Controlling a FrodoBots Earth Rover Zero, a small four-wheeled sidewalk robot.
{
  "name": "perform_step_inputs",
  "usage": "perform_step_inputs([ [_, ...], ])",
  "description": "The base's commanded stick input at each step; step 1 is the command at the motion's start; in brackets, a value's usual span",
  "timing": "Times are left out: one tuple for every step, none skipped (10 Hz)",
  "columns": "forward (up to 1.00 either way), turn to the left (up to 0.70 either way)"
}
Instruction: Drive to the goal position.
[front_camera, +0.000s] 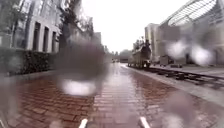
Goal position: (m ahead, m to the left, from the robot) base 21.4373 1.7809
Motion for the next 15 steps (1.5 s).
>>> perform_step_inputs([
  [0.7,0.0],
  [0.7,0.0],
  [0.7,0.0],
  [0.7,0.0],
  [0.7,0.0],
  [0.7,0.0],
  [0.7,0.0],
  [0.7,0.0],
  [0.7,0.0],
  [0.7,0.0],
  [0.7,0.0],
  [0.7,0.0],
  [0.7,0.0],
  [0.7,0.0],
  [0.7,0.0],
])
